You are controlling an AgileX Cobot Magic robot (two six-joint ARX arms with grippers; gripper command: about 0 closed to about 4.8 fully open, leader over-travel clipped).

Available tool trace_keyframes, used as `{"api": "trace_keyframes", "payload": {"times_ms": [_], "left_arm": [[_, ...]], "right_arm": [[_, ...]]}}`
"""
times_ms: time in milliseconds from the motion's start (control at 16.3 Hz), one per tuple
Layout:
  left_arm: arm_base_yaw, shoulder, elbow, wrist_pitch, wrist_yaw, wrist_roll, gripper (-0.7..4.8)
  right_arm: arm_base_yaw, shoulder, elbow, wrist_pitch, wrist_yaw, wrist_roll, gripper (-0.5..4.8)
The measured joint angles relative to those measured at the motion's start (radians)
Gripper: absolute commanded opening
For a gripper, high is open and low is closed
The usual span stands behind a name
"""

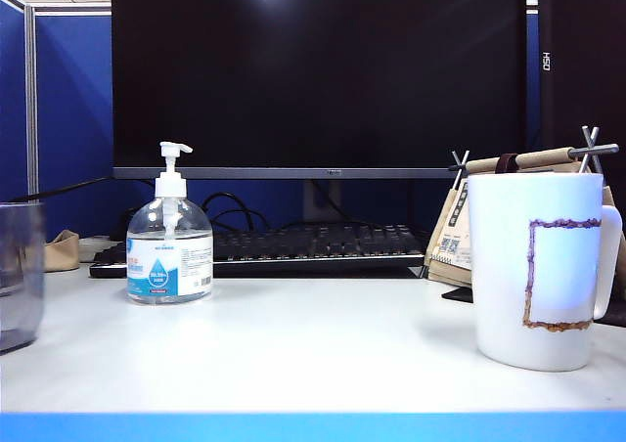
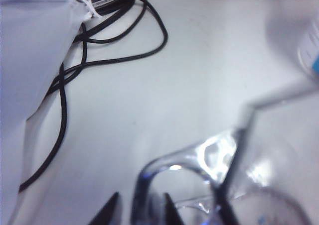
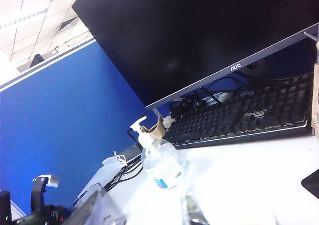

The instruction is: Swap the positions of the transparent plastic cup and the white ceramic cup.

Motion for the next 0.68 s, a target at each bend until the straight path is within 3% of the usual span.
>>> {"api": "trace_keyframes", "payload": {"times_ms": [246, 430, 676], "left_arm": [[0.160, 0.000, 0.000, 0.050, 0.201, 0.017, -0.06], [0.169, 0.004, 0.004, 0.061, 0.268, 0.068, -0.06], [0.169, 0.010, 0.004, 0.067, 0.313, 0.071, -0.05]], "right_arm": [[-0.001, 0.000, 0.000, 0.000, 0.001, 0.000, 2.08], [-0.002, 0.000, 0.000, 0.000, 0.005, 0.000, 2.07], [-0.002, 0.000, 0.000, 0.000, 0.030, -0.001, 2.07]]}}
